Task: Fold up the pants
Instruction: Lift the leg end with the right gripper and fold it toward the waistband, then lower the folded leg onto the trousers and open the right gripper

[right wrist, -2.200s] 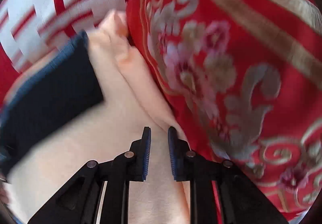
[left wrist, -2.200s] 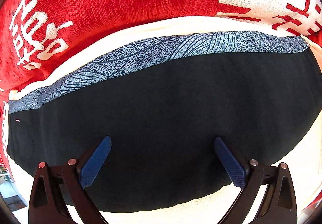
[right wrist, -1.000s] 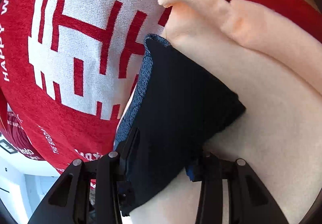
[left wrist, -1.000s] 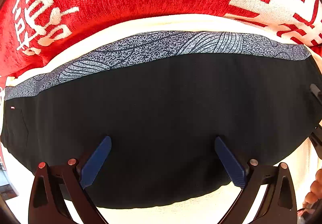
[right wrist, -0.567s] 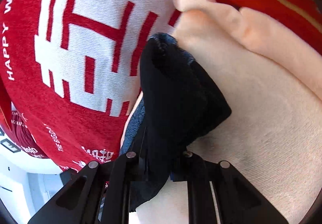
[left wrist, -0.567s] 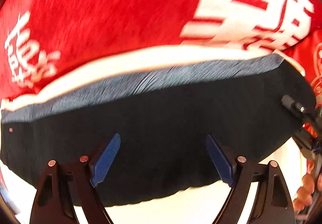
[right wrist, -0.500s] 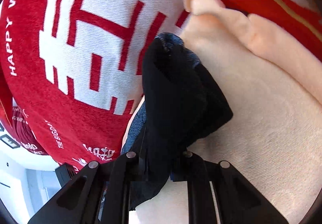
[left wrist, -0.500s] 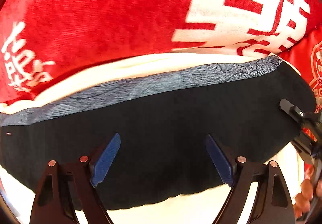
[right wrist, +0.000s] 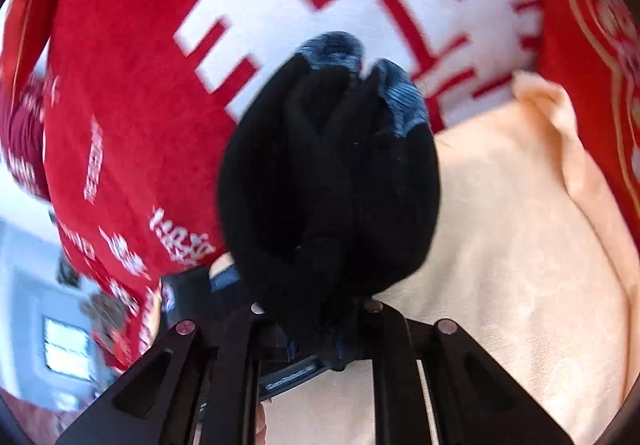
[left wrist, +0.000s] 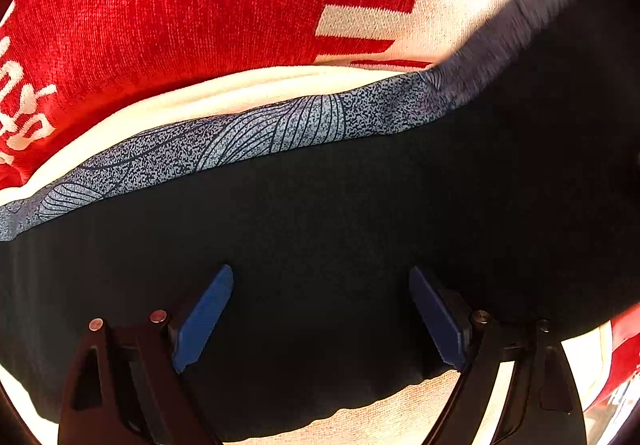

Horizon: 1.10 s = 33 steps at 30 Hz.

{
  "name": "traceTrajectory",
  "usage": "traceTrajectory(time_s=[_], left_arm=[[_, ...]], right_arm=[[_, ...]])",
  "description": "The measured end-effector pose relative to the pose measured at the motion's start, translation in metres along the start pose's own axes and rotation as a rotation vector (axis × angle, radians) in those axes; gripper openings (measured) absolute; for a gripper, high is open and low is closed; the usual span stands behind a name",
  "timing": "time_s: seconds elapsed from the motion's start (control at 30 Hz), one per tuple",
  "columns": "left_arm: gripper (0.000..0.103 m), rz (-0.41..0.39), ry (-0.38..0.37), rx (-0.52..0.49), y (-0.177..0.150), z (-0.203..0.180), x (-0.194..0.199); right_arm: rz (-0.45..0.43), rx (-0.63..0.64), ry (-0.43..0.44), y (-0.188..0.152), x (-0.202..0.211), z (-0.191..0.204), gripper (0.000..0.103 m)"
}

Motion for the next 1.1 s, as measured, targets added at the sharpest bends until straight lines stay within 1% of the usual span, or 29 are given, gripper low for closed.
traceTrajectory(time_s=[0.07,0.1,0.17,0.23,0.3,0.37,0.43,0.47,0.53,0.57,0.6,0.63,0.67,0.7,0.73,0.77,0.8,0.87,0.9,0.93,0.97,1.0,1.03,1.07,1.1], left_arm=[[0.09,-0.006,-0.019,-0.024,-0.001,0.007,0.0],[0.09,-0.007,-0.036,-0.03,-0.008,0.011,0.001],[0.09,0.003,-0.08,-0.036,-0.009,0.022,0.008],[0.09,-0.006,-0.092,-0.024,-0.015,0.044,0.021],[0.09,-0.02,-0.084,0.002,-0.026,0.078,0.038],[0.09,-0.022,-0.062,0.038,-0.041,0.12,0.056],[0.09,-0.012,-0.034,0.072,-0.056,0.158,0.068],[0.09,-0.004,-0.019,0.094,-0.064,0.18,0.074],[0.09,0.014,0.01,0.134,-0.081,0.218,0.082],[0.09,0.023,0.035,0.152,-0.091,0.238,0.085],[0.09,0.034,0.058,0.16,-0.098,0.252,0.086],[0.09,0.046,0.078,0.168,-0.106,0.265,0.087],[0.09,0.057,0.09,0.183,-0.114,0.28,0.089],[0.09,0.062,0.095,0.193,-0.12,0.291,0.091],[0.09,0.062,0.096,0.199,-0.124,0.299,0.093],[0.09,0.057,0.099,0.2,-0.128,0.306,0.096],[0.09,0.052,0.1,0.199,-0.131,0.313,0.099],[0.09,0.043,0.076,0.207,-0.135,0.317,0.108],[0.09,0.033,0.051,0.218,-0.13,0.323,0.113],[0.09,0.023,0.026,0.222,-0.125,0.322,0.118],[0.09,0.011,-0.003,0.216,-0.123,0.317,0.122],[0.09,0.006,-0.021,0.202,-0.113,0.311,0.126],[0.09,0.003,-0.036,0.184,-0.111,0.305,0.125],[0.09,0.006,-0.05,0.158,-0.11,0.297,0.12],[0.09,0.018,-0.051,0.138,-0.104,0.279,0.115]], right_arm=[[0.014,0.055,-0.024,-0.007,-0.006,0.02,0.015],[0.018,0.078,-0.033,-0.011,-0.01,0.03,0.015],[0.011,0.103,-0.049,-0.017,-0.012,0.046,0.015],[0.002,0.135,-0.082,-0.023,-0.014,0.062,0.015],[-0.003,0.183,-0.134,-0.032,-0.017,0.079,0.015],[-0.003,0.252,-0.197,-0.046,-0.025,0.098,0.018],[0.01,0.338,-0.287,-0.067,-0.048,0.12,0.02],[0.018,0.369,-0.314,-0.076,-0.057,0.127,0.023],[0.051,0.455,-0.387,-0.105,-0.093,0.147,0.029],[0.086,0.513,-0.435,-0.125,-0.118,0.156,0.033],[0.109,0.561,-0.466,-0.141,-0.135,0.162,0.036],[0.143,0.635,-0.512,-0.162,-0.157,0.169,0.036],[0.154,0.696,-0.565,-0.176,-0.17,0.174,0.038],[0.149,0.791,-0.638,-0.193,-0.181,0.182,0.041],[0.136,0.835,-0.668,-0.201,-0.182,0.188,0.044],[0.128,0.839,-0.652,-0.203,-0.176,0.193,0.047],[0.136,0.797,-0.591,-0.202,-0.165,0.197,0.052],[0.154,0.68,-0.487,-0.192,-0.14,0.197,0.058],[0.17,0.573,-0.405,-0.183,-0.124,0.191,0.059],[0.186,0.46,-0.322,-0.174,-0.112,0.182,0.059],[0.204,0.296,-0.225,-0.165,-0.1,0.165,0.06],[0.221,0.133,-0.145,-0.157,-0.092,0.146,0.06],[0.231,0.019,-0.094,-0.159,-0.089,0.135,0.06],[0.243,-0.103,-0.026,-0.156,-0.088,0.119,0.06],[0.248,-0.198,0.037,-0.154,-0.089,0.107,0.059]])
Point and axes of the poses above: each gripper's, at about its wrist camera, not at the fingertips, and x roughly against the way its jaws point, z to its left, y to its top, the point moved 2 cm from there along -x, roughly the way its jaws point, and after that the axes turned 7 degrees about -x, right-handed, at the moved point
